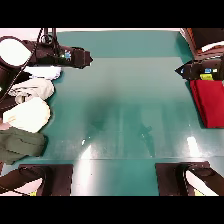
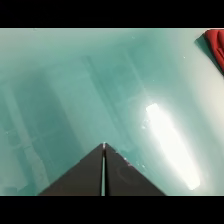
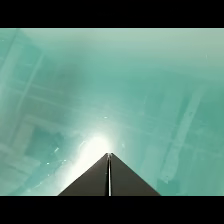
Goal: Fold the shirts.
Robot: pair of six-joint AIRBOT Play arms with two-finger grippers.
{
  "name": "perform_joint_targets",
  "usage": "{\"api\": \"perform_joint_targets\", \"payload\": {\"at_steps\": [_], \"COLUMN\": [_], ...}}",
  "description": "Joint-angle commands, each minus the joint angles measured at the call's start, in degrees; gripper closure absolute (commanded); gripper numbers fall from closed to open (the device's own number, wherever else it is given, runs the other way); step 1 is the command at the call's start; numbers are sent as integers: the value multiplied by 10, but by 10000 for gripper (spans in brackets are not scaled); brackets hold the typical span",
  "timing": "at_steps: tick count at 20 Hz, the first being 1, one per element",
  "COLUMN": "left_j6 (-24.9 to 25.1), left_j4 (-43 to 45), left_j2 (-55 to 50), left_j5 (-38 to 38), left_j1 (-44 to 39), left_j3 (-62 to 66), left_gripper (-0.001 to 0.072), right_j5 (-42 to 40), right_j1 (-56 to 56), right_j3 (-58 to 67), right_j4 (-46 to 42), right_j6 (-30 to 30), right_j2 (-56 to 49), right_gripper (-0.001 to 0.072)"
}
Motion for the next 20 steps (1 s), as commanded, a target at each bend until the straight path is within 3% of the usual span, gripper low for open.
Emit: {"api": "perform_joint_targets", "payload": {"at_steps": [1,12,14,15,16,17,20], "left_j6": [0,0,22,40,33,0,-93], "left_j4": [0,0,33,83,145,225,340], "left_j2": [0,0,-1,-1,-1,-4,-38], "left_j5": [0,1,48,70,87,99,95], "left_j1": [1,1,1,1,1,6,65], "left_j3": [0,0,0,0,0,0,0], "left_gripper": [686,686,685,575,258,160,159], "right_j5": [0,0,0,0,0,0,0], "right_j1": [1,1,1,1,1,1,1], "right_j3": [1,1,1,1,1,1,1], "right_j4": [1,1,1,1,1,1,0], "right_j6": [0,0,0,0,0,0,0], "right_j2": [0,0,0,0,0,0,0], "right_gripper": [697,696,696,696,696,696,697]}}
